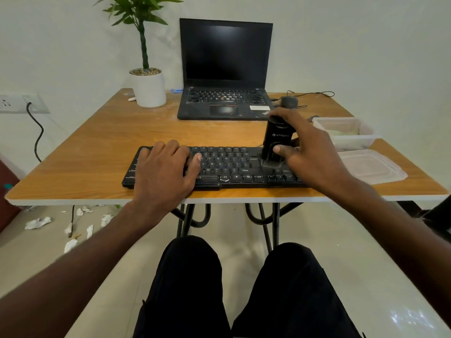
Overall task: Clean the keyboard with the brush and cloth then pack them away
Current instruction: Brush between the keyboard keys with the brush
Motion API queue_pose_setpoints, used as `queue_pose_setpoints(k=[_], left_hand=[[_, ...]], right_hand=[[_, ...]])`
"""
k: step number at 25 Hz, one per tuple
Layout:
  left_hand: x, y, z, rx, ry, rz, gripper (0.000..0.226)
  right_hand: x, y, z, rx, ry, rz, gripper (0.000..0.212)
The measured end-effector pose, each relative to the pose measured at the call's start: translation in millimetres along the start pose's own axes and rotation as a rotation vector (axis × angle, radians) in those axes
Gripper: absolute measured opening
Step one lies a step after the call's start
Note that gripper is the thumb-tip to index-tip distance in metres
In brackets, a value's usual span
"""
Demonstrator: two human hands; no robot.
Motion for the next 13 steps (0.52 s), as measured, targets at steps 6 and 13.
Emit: queue_pose_setpoints(k=[6, 13], left_hand=[[-29, -14, 15, 0.071, -0.076, 0.076, 0.038], [-28, -15, 17, 0.060, -0.015, 0.068, 0.038]], right_hand=[[-27, 6, -24, 0.213, -0.147, 0.027, 0.074], [-26, -13, -20, 0.095, -0.035, -0.036, 0.070]])
Point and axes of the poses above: each hand's wrist, its own y-axis towards the middle knuckle, its own z-axis out of the palm, x = y × z, the point moved 2 cm from there along y, towards the middle knuckle, and after that the axes turned 7 degrees about -x, right-handed, at the moved point
